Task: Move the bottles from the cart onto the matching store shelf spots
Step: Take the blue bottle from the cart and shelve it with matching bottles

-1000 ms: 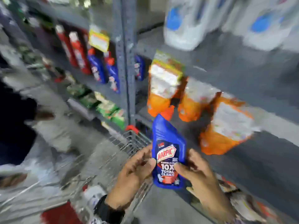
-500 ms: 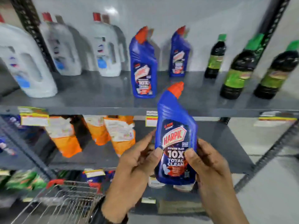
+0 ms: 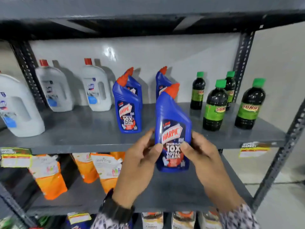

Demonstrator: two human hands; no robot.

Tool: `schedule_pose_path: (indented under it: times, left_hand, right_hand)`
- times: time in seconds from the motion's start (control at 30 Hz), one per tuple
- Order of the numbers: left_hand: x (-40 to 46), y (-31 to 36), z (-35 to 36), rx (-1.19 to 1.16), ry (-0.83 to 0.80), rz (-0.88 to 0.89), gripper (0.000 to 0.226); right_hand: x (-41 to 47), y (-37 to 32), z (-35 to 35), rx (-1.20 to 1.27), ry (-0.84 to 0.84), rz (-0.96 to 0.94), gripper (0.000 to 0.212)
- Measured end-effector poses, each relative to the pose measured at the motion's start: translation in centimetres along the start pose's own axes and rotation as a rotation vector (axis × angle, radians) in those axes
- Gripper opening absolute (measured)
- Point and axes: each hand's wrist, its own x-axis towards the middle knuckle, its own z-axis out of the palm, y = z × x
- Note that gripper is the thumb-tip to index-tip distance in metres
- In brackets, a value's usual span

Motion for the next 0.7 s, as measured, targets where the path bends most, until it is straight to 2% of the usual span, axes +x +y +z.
schedule_pose_path:
  times: [0.13,0.27,0.43,0.7]
  left_hand:
    - [7.9,-1.3,1.3,0.076,0.064,0.048,0.044]
    - [13.5,-3.5,2.4,-0.004,0.081,-0.101,0.046]
    - [15.4,-5.9,3.3,-0.032,0.098,-0.144,0.044]
    - [15.7,-6.4,3.1,-0.021,0.076,-0.174,0.046]
  right_hand:
    - [8.5,0.3,-0.5,-0.097,-0.045,-0.047,0.031]
    - [14.0,2.4,-0.4,-0.111,-0.041,-0.025,0.035]
    - [16.6,5.1,-0.4,-0.241,-0.011,-0.008,0.035]
    - [16.9,5.6,-0.4,-0.331,-0.03,0.014,0.044]
